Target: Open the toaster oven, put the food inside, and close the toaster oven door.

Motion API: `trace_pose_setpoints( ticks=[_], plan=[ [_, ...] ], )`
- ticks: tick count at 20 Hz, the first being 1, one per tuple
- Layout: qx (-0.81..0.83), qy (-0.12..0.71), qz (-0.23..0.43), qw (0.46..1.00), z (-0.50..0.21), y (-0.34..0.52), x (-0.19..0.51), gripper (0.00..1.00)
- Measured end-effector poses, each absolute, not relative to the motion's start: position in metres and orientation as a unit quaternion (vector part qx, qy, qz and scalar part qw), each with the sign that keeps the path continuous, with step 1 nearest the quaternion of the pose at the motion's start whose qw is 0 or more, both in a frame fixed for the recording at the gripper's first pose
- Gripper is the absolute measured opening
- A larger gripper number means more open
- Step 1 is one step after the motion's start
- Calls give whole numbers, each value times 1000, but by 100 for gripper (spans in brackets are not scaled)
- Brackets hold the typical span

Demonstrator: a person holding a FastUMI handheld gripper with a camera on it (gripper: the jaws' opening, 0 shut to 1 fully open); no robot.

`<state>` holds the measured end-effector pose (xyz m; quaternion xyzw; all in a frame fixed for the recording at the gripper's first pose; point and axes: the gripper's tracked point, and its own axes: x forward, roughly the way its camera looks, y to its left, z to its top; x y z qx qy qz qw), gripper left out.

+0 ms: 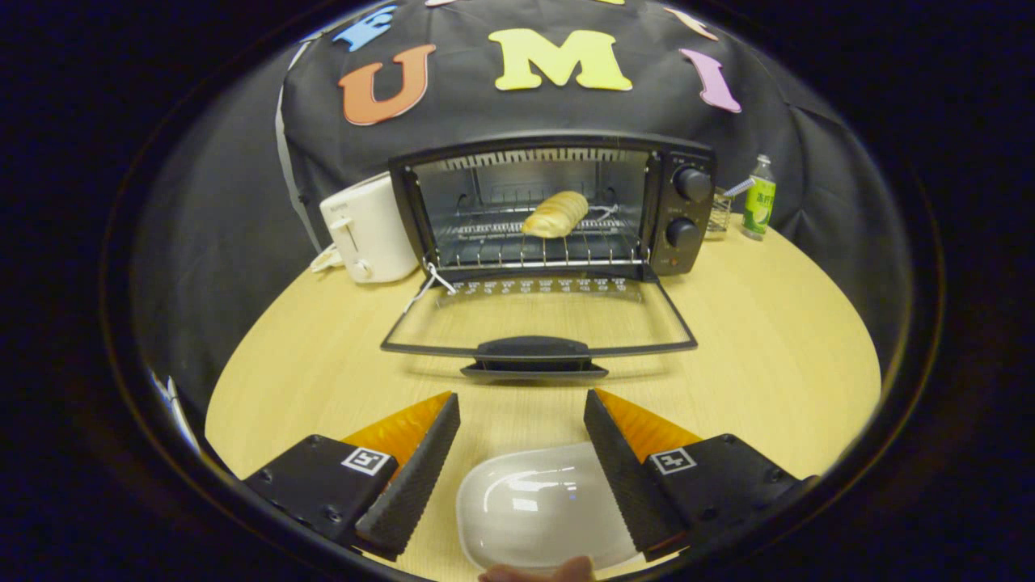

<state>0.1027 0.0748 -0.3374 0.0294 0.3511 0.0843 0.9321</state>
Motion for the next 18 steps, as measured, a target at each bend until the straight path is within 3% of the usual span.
trace_pose_setpoints(
  ticks=[11,18],
  plan=[
    [-3,394,46,918,-363,70,134,100],
    [40,352,44,934,-327,73,134,100]
  ],
)
